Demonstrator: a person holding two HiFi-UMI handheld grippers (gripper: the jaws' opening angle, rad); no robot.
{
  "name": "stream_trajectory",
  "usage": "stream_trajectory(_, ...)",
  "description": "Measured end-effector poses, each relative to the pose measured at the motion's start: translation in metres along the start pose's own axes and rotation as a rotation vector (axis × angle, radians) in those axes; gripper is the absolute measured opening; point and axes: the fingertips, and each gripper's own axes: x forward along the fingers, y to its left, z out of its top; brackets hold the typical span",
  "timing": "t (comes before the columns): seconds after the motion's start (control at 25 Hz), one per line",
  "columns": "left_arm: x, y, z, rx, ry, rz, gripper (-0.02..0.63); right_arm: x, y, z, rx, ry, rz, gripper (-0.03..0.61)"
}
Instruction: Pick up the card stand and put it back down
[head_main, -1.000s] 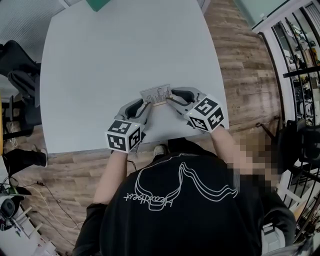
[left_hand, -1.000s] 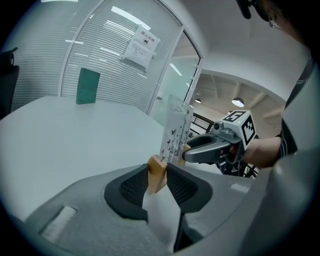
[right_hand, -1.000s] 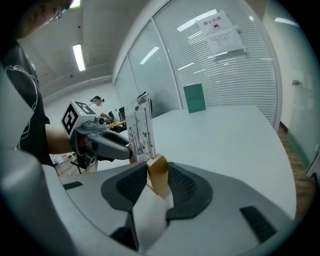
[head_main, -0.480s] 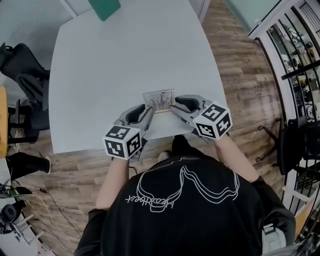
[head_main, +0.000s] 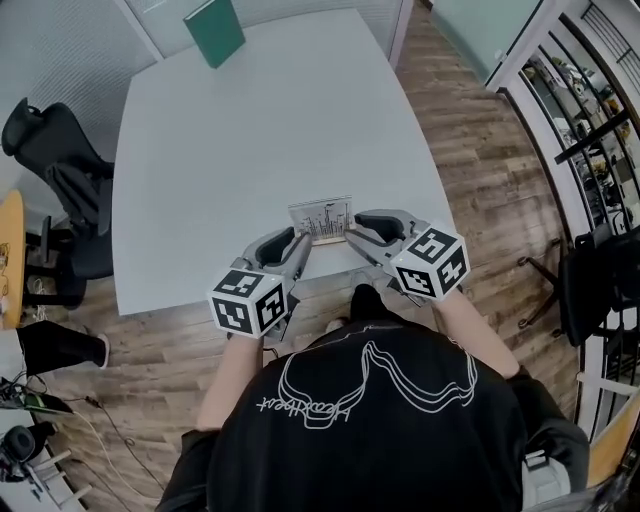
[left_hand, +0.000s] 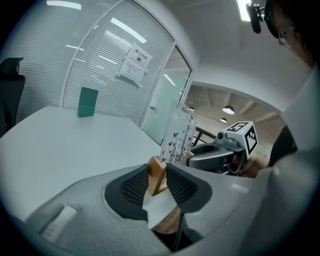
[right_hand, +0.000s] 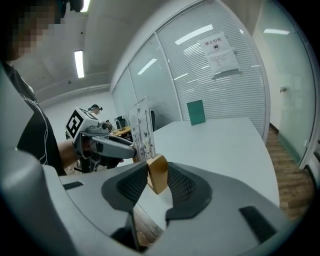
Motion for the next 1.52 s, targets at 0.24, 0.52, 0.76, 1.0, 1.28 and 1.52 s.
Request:
stream_trajectory(0.24, -0.026, -0.017, -0.007, 0.018, 0.004, -0.025, 0.118, -0.015, 0.028, -0.004, -0.036, -0.014, -0.040, 0.124)
stream_trajectory(0.52, -0.049, -0.033, -0.011, 0.024, -0.021, -0.030, 0.118, -0.028, 0.051, -0.005, -0.037, -0.025, -0.054, 0.120)
stream_trajectory(0.76, -0.057, -0.039, -0.012, 0.026, -0.028, -0.027, 0.118, -0.034, 0.058, -0.003, -0.047, -0.028, -0.058, 0.116)
stream_trajectory(1.0, -0.055, -0.032, -0.018, 0.021, -0.005, -0.012, 0.117, -0.025, 0.056, -0.010, -0.040, -0.019, -0.065, 0.111)
stream_trajectory(1.28, -0.049, -0.037, -0.017, 0.032, 0.006, -0.018, 0.117, -0.030, 0.050, -0.012, -0.032, -0.030, -0.075, 0.110)
stream_trajectory(1.52, -0.040, -0.035, -0.012, 0.040, 0.014, -0.024, 0.117, -0.029, 0.039, -0.008, -0.024, -0.034, -0.090, 0.107)
